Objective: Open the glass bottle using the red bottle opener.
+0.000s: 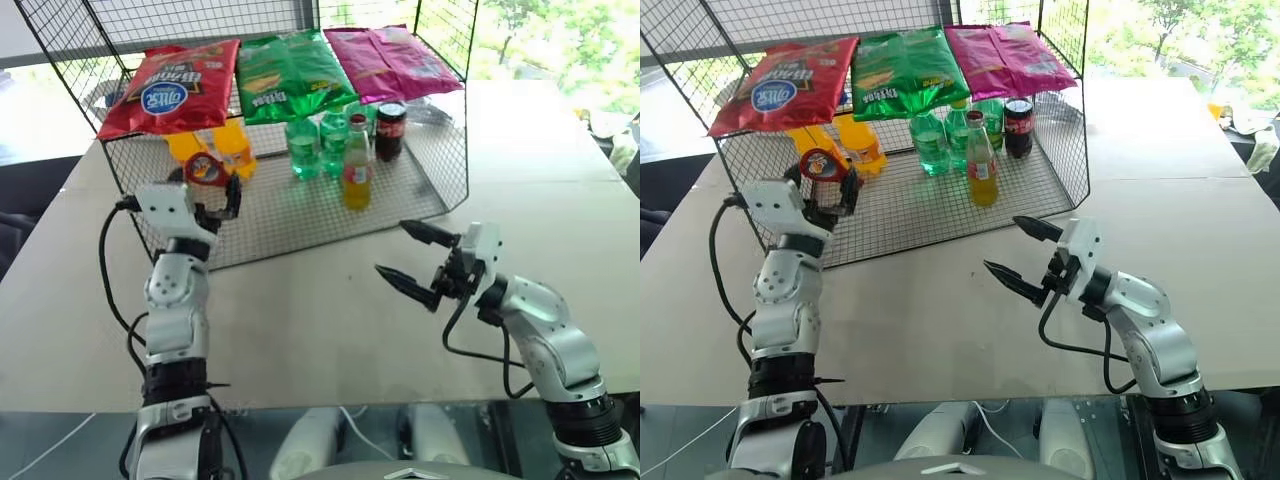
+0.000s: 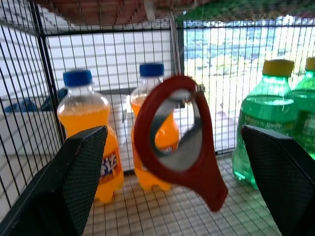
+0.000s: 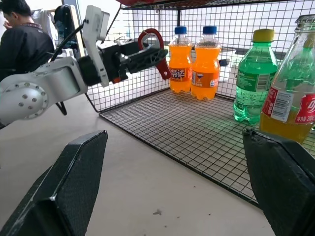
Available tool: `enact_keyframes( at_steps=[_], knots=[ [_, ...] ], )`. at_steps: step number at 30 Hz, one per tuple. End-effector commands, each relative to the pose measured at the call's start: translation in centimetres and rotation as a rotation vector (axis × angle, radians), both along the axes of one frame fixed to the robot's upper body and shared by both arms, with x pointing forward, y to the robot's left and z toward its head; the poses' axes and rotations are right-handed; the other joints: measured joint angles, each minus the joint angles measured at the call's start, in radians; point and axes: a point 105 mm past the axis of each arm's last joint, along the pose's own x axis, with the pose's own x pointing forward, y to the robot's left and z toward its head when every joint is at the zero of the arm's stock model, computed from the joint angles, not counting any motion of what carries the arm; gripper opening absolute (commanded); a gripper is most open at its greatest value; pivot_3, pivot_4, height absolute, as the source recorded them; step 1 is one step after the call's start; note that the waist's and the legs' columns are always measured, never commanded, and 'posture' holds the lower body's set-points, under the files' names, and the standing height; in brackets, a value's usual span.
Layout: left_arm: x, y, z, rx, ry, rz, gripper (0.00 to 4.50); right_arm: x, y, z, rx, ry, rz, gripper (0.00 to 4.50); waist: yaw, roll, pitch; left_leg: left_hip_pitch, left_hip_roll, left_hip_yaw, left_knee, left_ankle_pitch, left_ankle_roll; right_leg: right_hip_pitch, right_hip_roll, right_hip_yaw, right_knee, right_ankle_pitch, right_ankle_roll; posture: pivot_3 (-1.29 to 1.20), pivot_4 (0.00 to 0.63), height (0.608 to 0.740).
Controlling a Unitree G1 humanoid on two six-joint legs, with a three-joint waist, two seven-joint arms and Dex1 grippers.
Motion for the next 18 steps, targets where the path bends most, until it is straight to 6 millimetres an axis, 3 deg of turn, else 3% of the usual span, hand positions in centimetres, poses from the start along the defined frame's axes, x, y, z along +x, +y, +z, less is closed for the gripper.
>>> enact_keyframes(
  at_steps=[1,4,7,10,13,14,18],
  knots=[
    [-0.4,0.1,1.3,0.002,-0.058,0.001,4.24,-0.4,0.1,0.9,0.006,-0.050,0.008,4.47,-0.001,0.000,0.000,0.000,0.000,0.000,0.000,0.000,0.000,0.000,0.000,0.000,0.000,0.000,0.000,0.00,0.150,0.740],
    [-0.5,0.0,1.0,-0.015,-0.056,-0.006,3.66,-0.4,0.2,1.0,0.002,-0.058,0.005,4.50,-0.002,0.000,0.000,0.000,0.000,0.001,0.000,0.000,0.000,0.000,0.000,0.000,0.000,0.000,0.000,0.00,0.150,0.740],
    [-0.7,-0.2,0.5,-0.020,-0.044,-0.012,2.38,-0.3,0.2,1.0,0.000,-0.062,0.003,4.50,-0.001,-0.001,0.000,0.000,0.000,0.001,0.000,0.000,0.000,-0.001,0.000,0.001,0.001,0.000,0.000,0.00,0.150,0.740],
    [-0.9,-0.1,0.2,-0.020,-0.033,-0.012,1.70,-0.4,0.2,1.0,-0.003,-0.065,0.004,4.50,-0.001,-0.001,-0.001,0.001,0.000,0.002,0.001,0.000,0.000,0.000,0.000,0.001,0.001,0.000,0.000,0.00,0.150,0.740],
    [-1.2,0.1,-0.1,-0.019,-0.023,-0.001,0.26,-0.4,0.3,0.9,-0.008,-0.066,0.007,4.50,-0.001,-0.001,-0.001,0.000,0.000,0.002,0.001,0.000,0.000,-0.001,0.000,0.001,0.001,0.000,0.000,0.00,0.150,0.740],
    [-1.2,0.1,-0.2,-0.018,-0.022,0.001,0.05,-0.5,0.3,0.8,-0.011,-0.066,0.008,4.50,-0.001,-0.001,-0.001,0.000,0.000,0.002,0.001,0.000,0.000,-0.001,0.000,0.001,0.001,0.000,0.000,0.00,0.150,0.740],
    [-1.4,0.2,-0.1,-0.007,-0.018,0.007,0.05,-0.5,0.4,0.7,-0.016,-0.066,0.013,4.50,-0.001,-0.001,-0.001,0.000,0.000,0.002,0.001,0.000,0.000,-0.001,0.000,0.001,0.002,0.000,0.000,0.00,0.150,0.740]
  ],
)
